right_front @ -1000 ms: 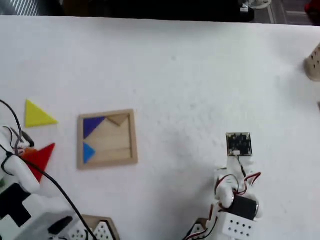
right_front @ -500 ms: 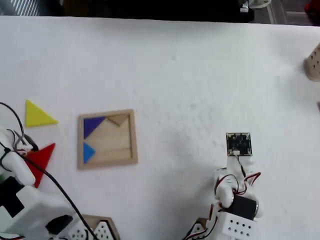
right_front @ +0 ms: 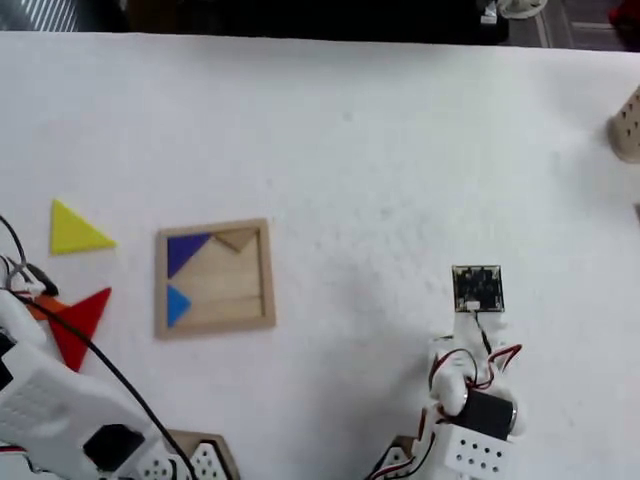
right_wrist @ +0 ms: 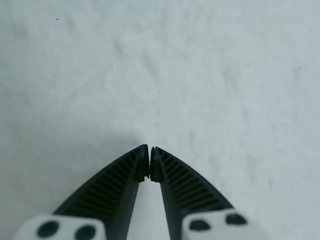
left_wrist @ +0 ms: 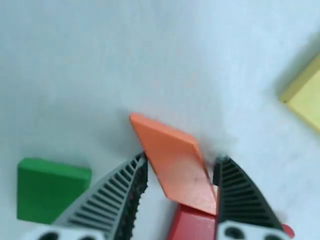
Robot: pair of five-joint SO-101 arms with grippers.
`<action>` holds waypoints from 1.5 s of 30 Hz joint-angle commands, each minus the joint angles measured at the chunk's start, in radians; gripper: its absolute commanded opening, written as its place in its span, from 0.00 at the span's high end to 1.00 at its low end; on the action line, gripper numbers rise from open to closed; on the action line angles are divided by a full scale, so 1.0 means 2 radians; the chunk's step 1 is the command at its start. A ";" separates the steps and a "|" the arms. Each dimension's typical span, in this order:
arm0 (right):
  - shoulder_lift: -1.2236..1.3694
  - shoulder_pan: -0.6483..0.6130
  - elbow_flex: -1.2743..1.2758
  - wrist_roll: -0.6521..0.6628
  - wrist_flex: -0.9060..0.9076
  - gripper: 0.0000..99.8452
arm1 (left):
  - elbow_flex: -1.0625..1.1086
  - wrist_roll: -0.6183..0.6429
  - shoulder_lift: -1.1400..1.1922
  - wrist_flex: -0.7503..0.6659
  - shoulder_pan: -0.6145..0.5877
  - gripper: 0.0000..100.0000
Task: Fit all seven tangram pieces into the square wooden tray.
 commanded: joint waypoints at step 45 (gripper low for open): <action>-0.006 0.003 0.003 0.005 0.003 0.98 | -0.273 0.022 0.046 0.330 0.351 0.98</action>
